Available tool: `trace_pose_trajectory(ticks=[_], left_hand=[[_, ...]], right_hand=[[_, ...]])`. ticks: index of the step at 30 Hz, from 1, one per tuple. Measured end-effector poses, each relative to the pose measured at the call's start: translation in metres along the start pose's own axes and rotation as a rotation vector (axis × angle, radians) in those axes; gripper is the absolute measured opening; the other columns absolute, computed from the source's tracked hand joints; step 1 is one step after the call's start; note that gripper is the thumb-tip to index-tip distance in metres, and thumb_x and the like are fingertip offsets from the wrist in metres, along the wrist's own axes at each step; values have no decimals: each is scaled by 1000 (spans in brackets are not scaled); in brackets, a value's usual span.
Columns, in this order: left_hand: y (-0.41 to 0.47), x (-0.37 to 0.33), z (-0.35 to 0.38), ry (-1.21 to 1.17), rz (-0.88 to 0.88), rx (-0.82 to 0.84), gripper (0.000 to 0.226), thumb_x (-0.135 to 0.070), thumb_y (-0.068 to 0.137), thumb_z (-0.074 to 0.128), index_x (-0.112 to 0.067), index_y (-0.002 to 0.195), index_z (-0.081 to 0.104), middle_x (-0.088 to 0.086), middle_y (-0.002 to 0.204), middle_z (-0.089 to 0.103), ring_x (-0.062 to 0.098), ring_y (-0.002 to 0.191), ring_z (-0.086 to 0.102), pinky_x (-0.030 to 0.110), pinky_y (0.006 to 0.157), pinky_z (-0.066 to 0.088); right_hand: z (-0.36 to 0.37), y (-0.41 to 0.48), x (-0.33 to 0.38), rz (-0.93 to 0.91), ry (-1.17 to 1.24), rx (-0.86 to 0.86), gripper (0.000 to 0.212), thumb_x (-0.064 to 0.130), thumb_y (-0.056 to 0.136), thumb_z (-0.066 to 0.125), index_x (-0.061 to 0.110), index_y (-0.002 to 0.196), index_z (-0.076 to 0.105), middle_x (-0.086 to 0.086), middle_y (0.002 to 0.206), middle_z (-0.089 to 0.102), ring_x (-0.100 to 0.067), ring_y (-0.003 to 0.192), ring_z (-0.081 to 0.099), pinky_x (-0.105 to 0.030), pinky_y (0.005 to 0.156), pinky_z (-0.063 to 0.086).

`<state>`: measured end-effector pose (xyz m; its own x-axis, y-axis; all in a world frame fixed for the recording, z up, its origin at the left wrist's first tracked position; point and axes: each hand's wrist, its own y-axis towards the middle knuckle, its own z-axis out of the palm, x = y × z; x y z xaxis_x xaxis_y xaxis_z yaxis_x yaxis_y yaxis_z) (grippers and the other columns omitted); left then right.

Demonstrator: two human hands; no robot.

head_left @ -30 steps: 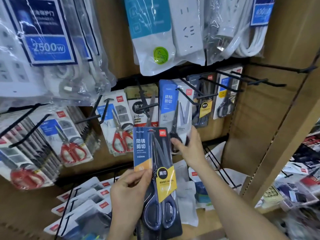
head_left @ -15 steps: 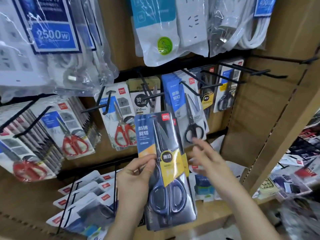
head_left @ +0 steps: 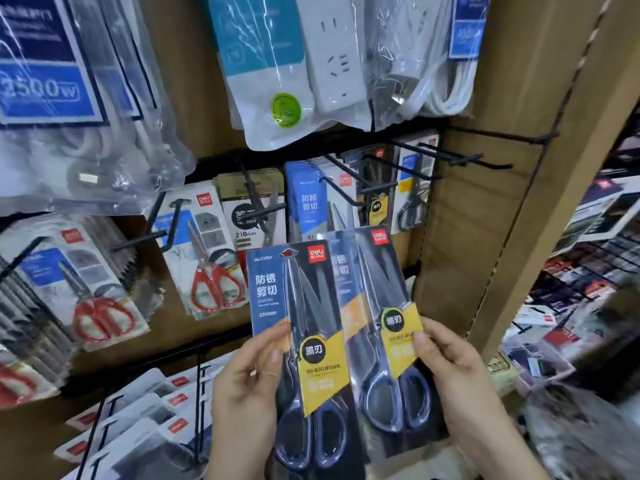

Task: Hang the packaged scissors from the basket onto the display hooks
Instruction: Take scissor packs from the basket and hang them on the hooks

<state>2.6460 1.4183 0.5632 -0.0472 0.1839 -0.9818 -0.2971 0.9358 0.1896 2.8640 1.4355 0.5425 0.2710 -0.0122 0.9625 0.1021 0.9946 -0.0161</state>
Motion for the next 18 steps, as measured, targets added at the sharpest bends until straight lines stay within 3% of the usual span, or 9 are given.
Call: trace_pose_trajectory(ticks=[3,5,6,9,12,15,18], left_hand=[[-1,1,5,103,40,44,46,6,92,56,-35,95,77,-19,104,74,-2,106,65,16,97,47],[-1,4,14,175,55,88,52,9,91,57,-38,92,77,-19,105,74,0,109,64,17,99,45],[-1,5,21,208,65,111,54,11,90,57,-39,88,78,-19,106,74,1,109,64,16,99,45],[-1,3,49,254,45,204,59,12,91,56,-42,83,78,-23,101,72,-6,98,64,4,84,43],[1,-2,75,221,1,268,55,11,91,56,-36,78,80,-18,92,75,-5,81,65,4,73,45],[3,-5,91,188,-12,292,43,-4,92,63,-41,77,79,-13,91,75,1,83,67,9,76,48],[4,-5,99,190,-14,275,31,-14,90,69,-38,75,80,6,89,73,8,75,62,11,68,43]], right_hand=[[-22,4,6,-61,28,-137,22,26,88,62,15,103,74,-14,100,76,-17,84,72,-26,78,57],[-32,6,12,-106,25,-171,42,49,73,75,18,101,76,-10,98,77,-15,83,72,-21,73,57],[-37,7,14,-117,17,-178,43,51,72,74,20,101,76,-9,99,77,-16,84,72,-21,73,57],[-46,9,20,-152,33,-185,26,40,80,64,25,98,77,-6,99,77,-18,89,72,-28,80,58],[-48,13,24,-201,15,-189,50,64,66,75,27,100,77,-2,99,77,-14,89,73,-24,77,58],[-51,23,29,-187,30,-190,26,36,86,62,22,102,75,-6,100,77,-16,87,73,-23,74,58],[-54,36,36,-190,-31,-166,23,20,96,53,22,108,73,-3,101,77,-22,94,72,-32,80,58]])
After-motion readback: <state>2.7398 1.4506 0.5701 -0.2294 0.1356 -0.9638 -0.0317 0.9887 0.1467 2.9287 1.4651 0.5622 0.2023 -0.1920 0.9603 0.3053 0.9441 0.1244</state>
